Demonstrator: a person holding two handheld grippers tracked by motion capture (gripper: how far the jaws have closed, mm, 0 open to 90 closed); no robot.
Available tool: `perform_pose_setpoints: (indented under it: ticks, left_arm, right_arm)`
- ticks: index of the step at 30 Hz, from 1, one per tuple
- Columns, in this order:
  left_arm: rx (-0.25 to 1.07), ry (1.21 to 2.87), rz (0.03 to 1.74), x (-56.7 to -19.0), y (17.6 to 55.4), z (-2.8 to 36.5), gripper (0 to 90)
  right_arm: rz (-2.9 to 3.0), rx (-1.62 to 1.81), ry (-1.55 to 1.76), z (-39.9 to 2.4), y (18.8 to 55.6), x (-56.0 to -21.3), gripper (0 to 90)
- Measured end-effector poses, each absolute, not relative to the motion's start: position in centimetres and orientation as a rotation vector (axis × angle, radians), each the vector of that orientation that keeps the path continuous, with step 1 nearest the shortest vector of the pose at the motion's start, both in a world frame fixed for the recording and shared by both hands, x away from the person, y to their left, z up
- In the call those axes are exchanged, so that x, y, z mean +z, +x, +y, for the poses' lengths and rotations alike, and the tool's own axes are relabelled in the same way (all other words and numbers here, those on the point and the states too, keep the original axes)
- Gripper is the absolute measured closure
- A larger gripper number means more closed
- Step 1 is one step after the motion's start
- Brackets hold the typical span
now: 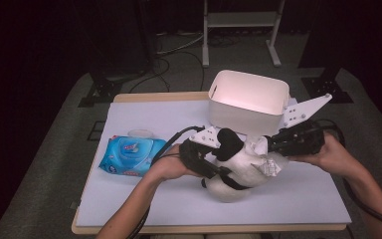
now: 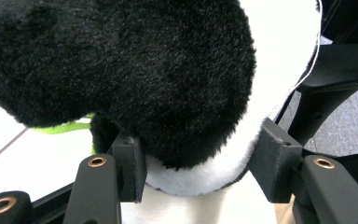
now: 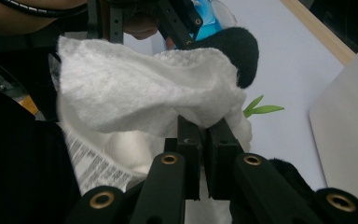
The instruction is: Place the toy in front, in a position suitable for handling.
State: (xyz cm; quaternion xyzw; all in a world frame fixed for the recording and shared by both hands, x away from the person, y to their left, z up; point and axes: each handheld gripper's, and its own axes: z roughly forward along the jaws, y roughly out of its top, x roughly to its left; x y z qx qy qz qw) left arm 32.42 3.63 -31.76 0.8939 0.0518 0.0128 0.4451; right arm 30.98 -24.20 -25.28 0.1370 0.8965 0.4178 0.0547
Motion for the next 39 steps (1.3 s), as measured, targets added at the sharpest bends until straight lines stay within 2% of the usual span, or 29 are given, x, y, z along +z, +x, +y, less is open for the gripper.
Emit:
perform_pose_setpoints:
  ticks: [10,22,29,39]
  left_arm:
    - [0.010,2.197,0.152,-32.0,32.8,4.3,44.5]
    - [0.028,2.217,0.125,-31.2,32.5,3.5,44.7]
    - [0.044,2.211,0.135,-30.7,32.4,4.0,45.4]
    - [0.046,2.253,0.078,-30.5,31.9,2.8,45.6]
  right_arm:
    - [2.727,1.253,0.486,-25.7,31.1,-26.4,85.3]
    - [2.709,1.257,0.398,-23.9,30.8,-24.8,85.3]
    - [2.724,1.232,0.429,-24.4,31.0,-25.4,85.3]
    - [2.726,1.257,0.408,-23.6,31.2,-25.4,85.3]
